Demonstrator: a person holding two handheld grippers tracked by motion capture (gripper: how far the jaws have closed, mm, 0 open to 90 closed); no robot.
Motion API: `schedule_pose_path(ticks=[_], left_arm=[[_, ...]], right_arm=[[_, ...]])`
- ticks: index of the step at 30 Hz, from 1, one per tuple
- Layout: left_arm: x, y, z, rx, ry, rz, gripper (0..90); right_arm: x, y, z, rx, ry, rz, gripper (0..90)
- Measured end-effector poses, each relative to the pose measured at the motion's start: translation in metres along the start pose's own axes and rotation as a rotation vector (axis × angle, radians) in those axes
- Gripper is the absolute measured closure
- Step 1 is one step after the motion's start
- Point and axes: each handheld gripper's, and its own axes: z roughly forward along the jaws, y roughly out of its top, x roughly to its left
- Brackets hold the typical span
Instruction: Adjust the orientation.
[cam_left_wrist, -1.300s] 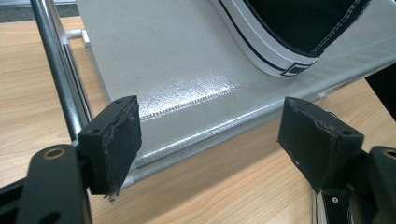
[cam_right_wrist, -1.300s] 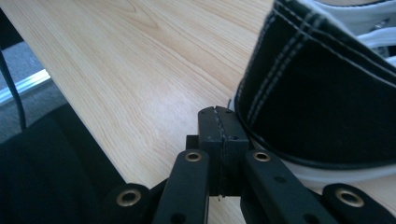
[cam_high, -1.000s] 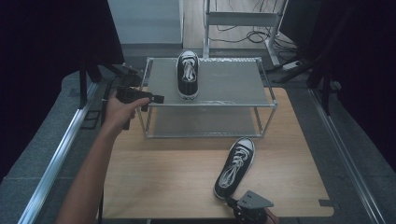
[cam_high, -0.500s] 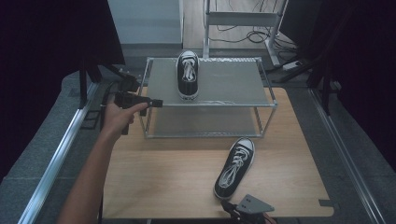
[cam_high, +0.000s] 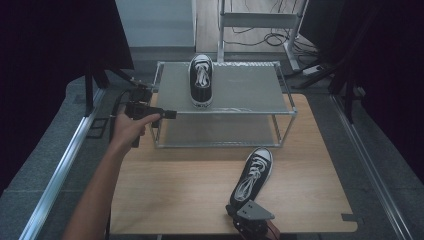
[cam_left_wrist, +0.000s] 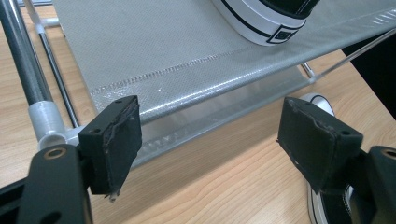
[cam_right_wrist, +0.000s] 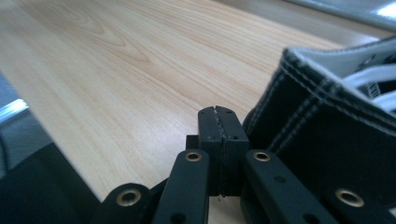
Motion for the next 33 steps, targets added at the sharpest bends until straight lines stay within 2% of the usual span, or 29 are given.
schedule_pose_path(ticks=[2, 4, 5, 9, 16, 25, 29, 30, 31, 32, 33], left_arm=[[0.000, -0.001, 0.001, 0.004, -0.002, 0.001, 21.9], [-0.001, -0.003, 0.003, 0.006, -0.004, 0.003, 21.9], [-0.001, -0.004, 0.004, 0.010, -0.004, 0.004, 21.9], [0.000, -0.005, 0.005, 0.011, -0.006, 0.001, 21.9], [-0.001, -0.005, 0.002, 0.006, -0.006, 0.005, 22.0], [-0.007, -0.009, -0.004, -0.003, -0.018, 0.029, 22.0], [-0.009, -0.012, -0.008, -0.009, -0.029, 0.038, 22.0], [-0.009, -0.013, -0.009, -0.011, -0.029, 0.039, 22.0], [-0.009, -0.014, -0.010, -0.013, -0.033, 0.039, 22.0], [-0.009, -0.015, -0.010, -0.017, -0.036, 0.036, 22.0], [-0.008, -0.016, -0.010, -0.018, -0.036, 0.040, 22.0]], right_arm=[[0.001, -0.005, -0.005, 0.000, -0.022, -0.014, 90.0], [-0.001, -0.007, -0.008, -0.003, -0.018, -0.006, 90.0], [-0.007, -0.009, -0.013, -0.006, -0.002, 0.016, 90.0], [-0.007, -0.012, -0.019, -0.008, -0.020, 0.011, 90.0], [-0.008, -0.012, -0.021, -0.002, -0.017, 0.015, 90.0], [-0.018, -0.030, -0.045, 0.005, -0.043, 0.042, 90.0], [-0.025, -0.033, -0.057, 0.007, -0.066, 0.047, 90.0], [-0.028, -0.034, -0.060, 0.006, -0.084, 0.053, 90.0], [-0.031, -0.036, -0.064, -0.002, -0.122, 0.055, 90.0], [-0.037, -0.037, -0.067, -0.002, -0.151, 0.068, 90.0], [-0.042, -0.037, -0.070, -0.001, -0.138, 0.097, 90.0]])
